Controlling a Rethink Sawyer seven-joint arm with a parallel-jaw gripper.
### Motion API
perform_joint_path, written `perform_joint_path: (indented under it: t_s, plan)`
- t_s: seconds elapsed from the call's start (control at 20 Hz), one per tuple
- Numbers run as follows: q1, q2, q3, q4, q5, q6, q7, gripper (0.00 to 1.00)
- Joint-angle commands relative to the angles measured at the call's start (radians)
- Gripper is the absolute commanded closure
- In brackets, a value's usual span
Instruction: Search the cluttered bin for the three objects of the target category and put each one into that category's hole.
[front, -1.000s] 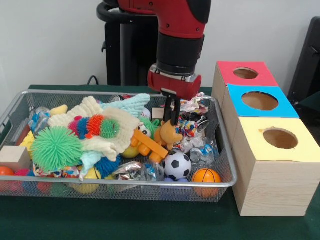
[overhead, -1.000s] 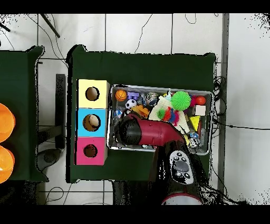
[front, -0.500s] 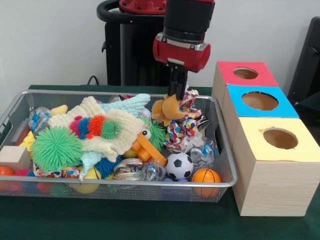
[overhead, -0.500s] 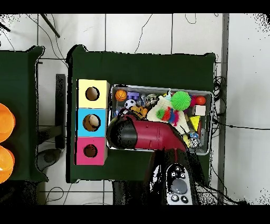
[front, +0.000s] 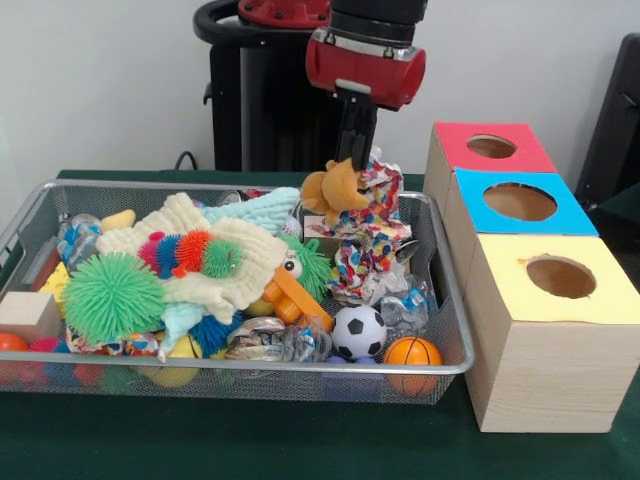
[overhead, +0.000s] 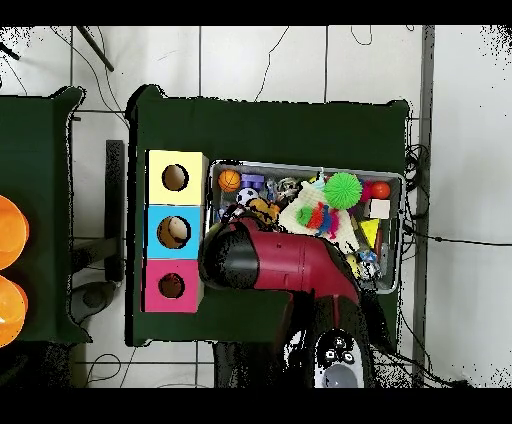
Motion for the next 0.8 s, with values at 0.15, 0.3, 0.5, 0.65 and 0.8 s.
perform_joint_path:
  t_s: [0.15,0.3,0.5,0.65,0.8]
  plan:
    - [0.009,-0.016,0.004,0.065,0.029,0.111,0.103,1.00]
    - [0.010,-0.019,0.003,0.071,0.030,0.107,0.105,1.00]
    - [0.010,-0.018,0.005,0.071,0.031,0.107,0.105,1.00]
    - [0.006,-0.017,0.008,0.071,0.032,0.105,0.102,1.00]
    - [0.006,-0.034,0.007,0.075,0.034,0.125,0.096,1.00]
